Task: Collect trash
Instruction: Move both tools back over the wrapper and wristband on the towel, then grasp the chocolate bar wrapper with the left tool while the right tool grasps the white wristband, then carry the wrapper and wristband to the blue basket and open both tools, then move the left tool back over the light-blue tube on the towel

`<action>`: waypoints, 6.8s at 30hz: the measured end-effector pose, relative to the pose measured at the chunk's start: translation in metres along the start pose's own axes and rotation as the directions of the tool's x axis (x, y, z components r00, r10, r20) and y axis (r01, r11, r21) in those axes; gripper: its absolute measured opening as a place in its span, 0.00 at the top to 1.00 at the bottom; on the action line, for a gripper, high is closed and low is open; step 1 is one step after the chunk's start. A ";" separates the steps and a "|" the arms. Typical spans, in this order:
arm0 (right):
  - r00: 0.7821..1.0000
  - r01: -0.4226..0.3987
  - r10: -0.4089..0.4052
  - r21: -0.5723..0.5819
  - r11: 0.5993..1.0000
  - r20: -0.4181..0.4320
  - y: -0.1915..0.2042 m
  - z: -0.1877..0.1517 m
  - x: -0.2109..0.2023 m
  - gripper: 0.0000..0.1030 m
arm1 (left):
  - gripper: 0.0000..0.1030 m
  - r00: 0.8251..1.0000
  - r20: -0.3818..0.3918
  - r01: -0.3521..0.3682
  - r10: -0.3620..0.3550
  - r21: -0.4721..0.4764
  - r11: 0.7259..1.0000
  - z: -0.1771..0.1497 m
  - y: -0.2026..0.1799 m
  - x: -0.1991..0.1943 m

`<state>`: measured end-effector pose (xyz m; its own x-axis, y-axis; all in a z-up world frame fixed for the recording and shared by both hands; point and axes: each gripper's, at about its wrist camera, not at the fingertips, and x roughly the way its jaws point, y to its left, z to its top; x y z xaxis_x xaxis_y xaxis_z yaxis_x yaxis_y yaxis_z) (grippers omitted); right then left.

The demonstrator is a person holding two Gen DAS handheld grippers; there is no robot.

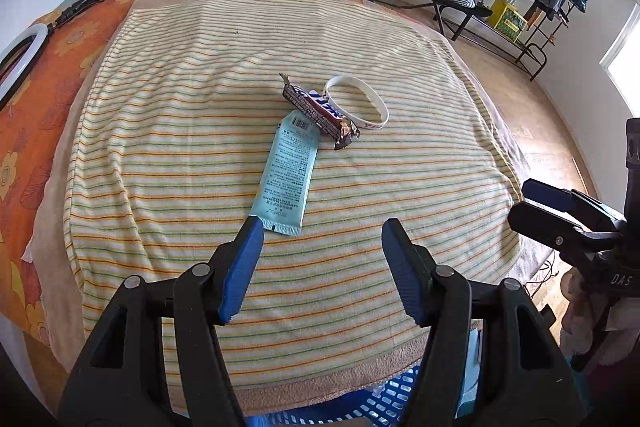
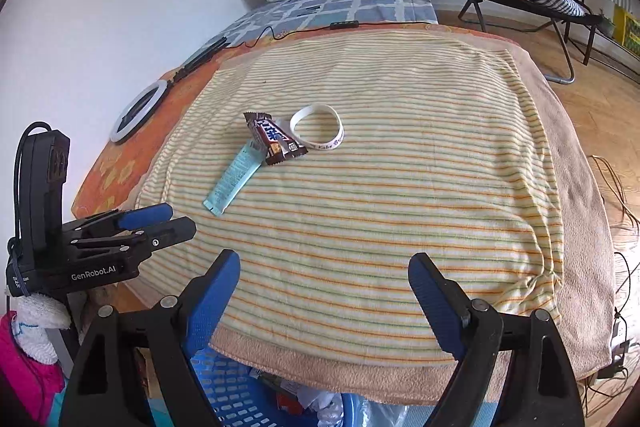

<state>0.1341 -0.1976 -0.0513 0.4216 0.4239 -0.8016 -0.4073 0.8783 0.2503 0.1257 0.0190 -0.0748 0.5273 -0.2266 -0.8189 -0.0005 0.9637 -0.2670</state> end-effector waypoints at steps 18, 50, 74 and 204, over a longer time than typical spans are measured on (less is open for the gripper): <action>0.996 -0.072 0.080 0.147 0.986 -0.044 -0.040 0.086 0.090 0.42 | 0.57 0.994 0.000 0.109 -0.112 -0.199 0.974 0.074 0.035 0.059; 0.997 -0.014 0.023 0.107 0.994 -0.079 -0.029 0.105 0.144 1.00 | 0.96 0.992 0.014 0.129 -0.129 -0.235 0.963 0.089 0.042 0.083; 0.999 0.003 -0.006 0.070 0.998 0.040 -0.013 0.090 0.047 1.00 | 0.97 0.987 0.095 0.143 -0.131 -0.125 0.982 0.067 0.012 -0.010; 0.990 0.036 -0.038 -0.015 0.999 -0.138 0.028 -0.134 -0.010 0.11 | 0.40 0.997 -0.077 0.000 0.003 0.033 0.999 -0.114 -0.006 -0.048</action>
<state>0.0098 -0.2064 -0.1090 0.3213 0.3558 -0.8776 -0.4038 0.8897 0.2129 0.0036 0.0078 -0.0921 0.4604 -0.2343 -0.8562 0.0276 0.9679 -0.2500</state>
